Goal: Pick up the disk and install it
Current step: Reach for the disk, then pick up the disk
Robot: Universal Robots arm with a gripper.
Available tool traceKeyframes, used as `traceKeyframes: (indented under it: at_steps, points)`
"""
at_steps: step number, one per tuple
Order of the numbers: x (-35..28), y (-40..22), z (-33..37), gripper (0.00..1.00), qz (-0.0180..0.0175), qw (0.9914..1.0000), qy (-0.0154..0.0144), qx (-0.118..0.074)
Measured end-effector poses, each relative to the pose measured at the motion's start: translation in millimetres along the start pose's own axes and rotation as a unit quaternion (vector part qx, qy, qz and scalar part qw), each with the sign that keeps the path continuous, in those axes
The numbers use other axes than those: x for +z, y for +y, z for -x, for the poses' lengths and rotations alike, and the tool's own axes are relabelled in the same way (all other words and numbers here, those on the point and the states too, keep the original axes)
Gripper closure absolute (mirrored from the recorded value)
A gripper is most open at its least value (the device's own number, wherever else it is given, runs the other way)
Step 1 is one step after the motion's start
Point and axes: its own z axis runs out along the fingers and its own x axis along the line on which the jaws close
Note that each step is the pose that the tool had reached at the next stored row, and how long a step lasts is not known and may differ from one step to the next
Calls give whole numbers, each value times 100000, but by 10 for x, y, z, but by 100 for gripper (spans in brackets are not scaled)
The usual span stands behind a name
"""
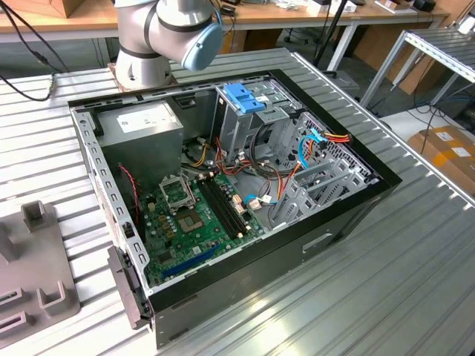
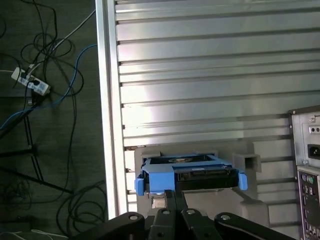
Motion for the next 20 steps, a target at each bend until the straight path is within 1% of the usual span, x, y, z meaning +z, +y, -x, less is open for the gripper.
traceKeyframes:
  at_steps: [2, 4, 5, 6, 20]
  points:
    - [13, 6, -21, 89, -145, 100000, 64, 11]
    - [14, 6, -21, 89, -148, 100000, 58, 2]
    - [43, 5, -22, 89, -140, 100000, 91, 7]
    - [67, 4, -23, 89, -162, 100000, 205, 17]
    - [76, 4, -23, 89, -156, 100000, 197, 9]
